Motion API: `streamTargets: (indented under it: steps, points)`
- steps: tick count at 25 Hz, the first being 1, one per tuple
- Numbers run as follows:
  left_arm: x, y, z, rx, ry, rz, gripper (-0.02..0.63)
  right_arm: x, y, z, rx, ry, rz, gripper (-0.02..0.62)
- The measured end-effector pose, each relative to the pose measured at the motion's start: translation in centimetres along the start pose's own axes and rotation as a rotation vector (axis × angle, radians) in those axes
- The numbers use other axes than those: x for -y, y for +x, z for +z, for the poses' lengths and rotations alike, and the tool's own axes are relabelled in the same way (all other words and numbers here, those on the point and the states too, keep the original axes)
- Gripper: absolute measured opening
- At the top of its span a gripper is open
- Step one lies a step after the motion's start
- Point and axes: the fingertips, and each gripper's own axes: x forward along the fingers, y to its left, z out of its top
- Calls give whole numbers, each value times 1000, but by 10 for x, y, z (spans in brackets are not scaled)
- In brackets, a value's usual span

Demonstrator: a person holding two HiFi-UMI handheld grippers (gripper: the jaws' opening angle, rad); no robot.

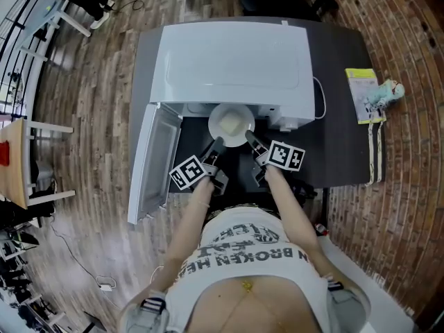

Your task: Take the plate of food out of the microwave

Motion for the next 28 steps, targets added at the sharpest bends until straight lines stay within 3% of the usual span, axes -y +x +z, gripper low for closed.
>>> streamTargets:
  steps: [16,28]
  points:
    - [-1,-32,-31,20,-15,0,32,0,-26,-32,-27,-6,8,54]
    - [-8,-83,-28,-30,-10,-37,32,-29,-33,-78,48,17,-32,54]
